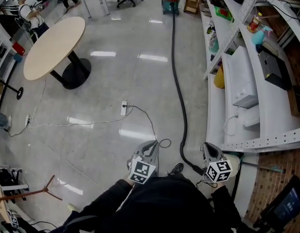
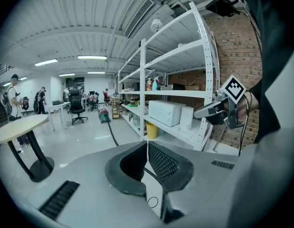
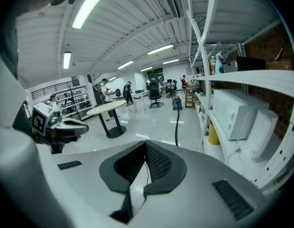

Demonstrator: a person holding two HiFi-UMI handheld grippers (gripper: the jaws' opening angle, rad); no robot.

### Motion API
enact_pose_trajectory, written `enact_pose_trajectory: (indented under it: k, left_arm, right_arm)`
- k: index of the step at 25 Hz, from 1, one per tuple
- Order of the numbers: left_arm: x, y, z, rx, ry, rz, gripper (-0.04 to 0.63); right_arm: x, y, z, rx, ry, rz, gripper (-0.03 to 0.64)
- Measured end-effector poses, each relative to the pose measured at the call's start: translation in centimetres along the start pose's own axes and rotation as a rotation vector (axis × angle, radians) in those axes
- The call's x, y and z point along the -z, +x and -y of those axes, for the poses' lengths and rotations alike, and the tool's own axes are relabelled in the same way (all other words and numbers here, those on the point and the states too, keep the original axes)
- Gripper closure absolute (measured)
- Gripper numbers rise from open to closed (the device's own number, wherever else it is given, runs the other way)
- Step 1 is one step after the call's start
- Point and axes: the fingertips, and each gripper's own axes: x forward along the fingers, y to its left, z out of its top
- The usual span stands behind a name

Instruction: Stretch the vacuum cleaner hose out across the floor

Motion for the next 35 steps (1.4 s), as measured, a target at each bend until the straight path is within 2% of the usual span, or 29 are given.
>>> enact_pose_trajectory:
  k: [4,7,10,13,17,22,25,28,31,35]
  left_arm:
    - [0.6,-0.8,-1.2,0.057,-0.034,0.039,0.568]
    - [1.8,-1.1,-1.7,0.075,-0.064,0.04,0.568]
    - [2.2,-0.2,-0.2,0.14,-0.031,0.034,0.568]
    - [1.4,-0.2,2.3,0.158,-0.008,0.025,0.568]
    - [-0.3,-1.9,4.7,0.14,0.005,0.018,0.568]
    - [-2.9,-2.0,10.0,0.089,0.016,0.005,0.568]
    - [-2.3,-4.0,13.1,0.032,0.01,-0.053,0.568]
    - [-2.1,-2.0,17.6,0.032,-0.018,-0.049,0.568]
    - [-1.4,-2.3,21.4,0.014,-0.026,-0.065,0.568]
    - [1.0,-3.6,23.4,-0.022,-0.039,-0.099,0.568]
  right_arm:
    - [-2.5,-0.2,-4.5,-0.043,-0.03,0.046,0.603]
    - [-1.8,0.4,-6.3,-0.049,-0.028,0.026,0.603]
    - [0.3,-0.5,-6.0,-0.006,0.022,0.016,0.603]
    - [1.3,-1.8,-5.2,-0.008,0.059,0.025,0.603]
    - [1.4,-4.3,-5.4,-0.034,0.049,0.049,0.603]
    - [1.8,-9.0,-2.8,-0.065,0.046,0.081,0.603]
    - [4.7,-11.4,-3.2,-0.128,0.066,0.062,0.603]
    - [7.0,-13.6,0.0,-0.136,0.046,0.06,0.603]
    - [9.5,-15.9,1.5,-0.163,0.063,0.042,0.604]
    - [13.1,-17.2,2.2,-0.181,0.075,0.011,0.603]
